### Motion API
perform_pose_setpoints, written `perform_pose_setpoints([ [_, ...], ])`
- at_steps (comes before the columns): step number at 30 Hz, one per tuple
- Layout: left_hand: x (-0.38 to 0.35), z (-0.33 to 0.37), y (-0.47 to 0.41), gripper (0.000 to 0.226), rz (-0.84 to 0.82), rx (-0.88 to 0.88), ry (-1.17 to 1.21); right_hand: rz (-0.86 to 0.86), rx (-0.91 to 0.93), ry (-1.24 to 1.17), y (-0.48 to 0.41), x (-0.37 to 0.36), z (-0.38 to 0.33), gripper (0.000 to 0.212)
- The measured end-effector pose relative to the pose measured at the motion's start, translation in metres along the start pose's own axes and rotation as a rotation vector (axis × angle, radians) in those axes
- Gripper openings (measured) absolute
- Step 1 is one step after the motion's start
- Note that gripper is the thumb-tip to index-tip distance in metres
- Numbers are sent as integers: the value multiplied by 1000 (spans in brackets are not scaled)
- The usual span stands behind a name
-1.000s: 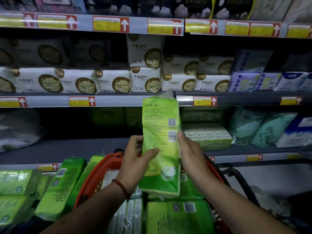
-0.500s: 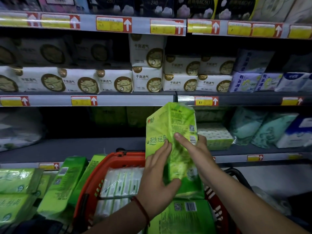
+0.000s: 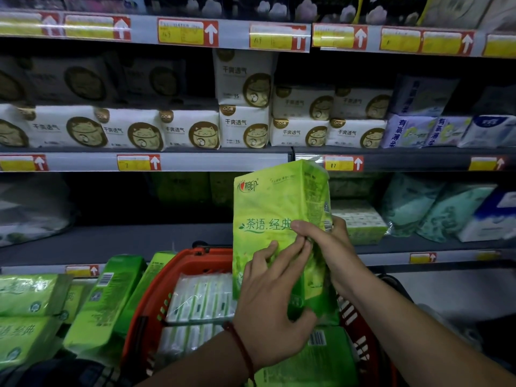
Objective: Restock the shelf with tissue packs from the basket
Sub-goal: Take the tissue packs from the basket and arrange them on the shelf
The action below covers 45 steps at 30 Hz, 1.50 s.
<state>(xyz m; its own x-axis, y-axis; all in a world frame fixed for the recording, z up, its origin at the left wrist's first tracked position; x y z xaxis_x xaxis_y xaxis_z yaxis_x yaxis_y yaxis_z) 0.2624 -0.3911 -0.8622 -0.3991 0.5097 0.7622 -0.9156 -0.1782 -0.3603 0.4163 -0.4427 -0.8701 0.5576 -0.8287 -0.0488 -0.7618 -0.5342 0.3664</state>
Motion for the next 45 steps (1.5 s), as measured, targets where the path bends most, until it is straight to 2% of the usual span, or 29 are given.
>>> perform_pose_setpoints([
  [2, 11, -8, -11, 85, -27, -35, 22, 39, -3, -21, -6, 5, 3, 95],
  [3, 20, -17, -16, 78, 11, -19, 89, 43, -11, -48, -8, 7, 3, 93],
  [5, 43, -47, -24, 63, 244, 112, 254, 19, 3, -105, -14, 11, 1, 86],
  [7, 62, -86, -23, 56, 457, 376, 291, -56, 1, -153, -17, 12, -4, 88],
  [8, 65, -102, -22, 64, 442, 530, 369, -106, -13, -175, -17, 11, -5, 91],
  [9, 61, -117, -22, 75, 390, 634, 551, -158, -33, -195, -17, 10, -4, 94],
  [11, 49, -126, -25, 82, 274, 675, 1008, -238, -57, -195, -16, 6, -3, 100],
  [12, 49, -121, -27, 75, 251, 624, 1112, -267, -42, -172, -14, 3, -4, 99],
  [14, 50, -117, -27, 65, 276, 559, 1111, -284, 13, -57, -12, -1, -8, 88],
  [17, 47, -112, -25, 57, 355, 568, 1149, -260, 44, 98, -13, -3, -11, 77],
  [20, 52, -101, -28, 38, 397, 536, 1087, -143, 78, 244, -13, 5, -20, 84],
  [24, 63, -95, -33, 34, 479, 463, 1029, -41, 211, 385, -6, 14, -39, 100],
  [28, 82, -86, -41, 46, 521, 391, 978, -70, 264, 332, -7, 15, -47, 96],
  [31, 96, -81, -45, 41, 519, 372, 963, -64, 337, 298, -3, 14, -52, 84],
  [34, 106, -86, -44, 37, 514, 369, 923, -77, 325, 214, -5, 14, -46, 79],
  [38, 110, -97, -39, 68, 563, 367, 957, -253, 250, 26, -11, 5, -37, 61],
  [40, 110, -97, -39, 84, 547, 341, 986, -384, 216, -72, -8, -2, -37, 67],
  [41, 109, -99, -39, 83, 529, 339, 990, -424, 206, -98, -6, -5, -38, 81],
  [43, 105, -106, -39, 62, 500, 348, 973, -469, 196, -144, -7, -7, -41, 99],
  [45, 98, -110, -38, 41, 474, 350, 989, -466, 189, -124, -11, -8, -43, 90],
])
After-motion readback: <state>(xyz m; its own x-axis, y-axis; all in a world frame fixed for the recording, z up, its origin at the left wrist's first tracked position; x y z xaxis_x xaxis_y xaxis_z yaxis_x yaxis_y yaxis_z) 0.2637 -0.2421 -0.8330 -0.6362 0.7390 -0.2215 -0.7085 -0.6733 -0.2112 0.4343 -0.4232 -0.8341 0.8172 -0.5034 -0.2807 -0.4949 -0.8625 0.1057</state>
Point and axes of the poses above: each hand's wrist, its own y-axis away from the middle knuckle, its own x-axis out of the back of the hand, z = x × y, the point moved 5 cm from there along -y, towards the middle knuckle, and after that the axes turned 8 degrees about -x, right-handed, at the moved point
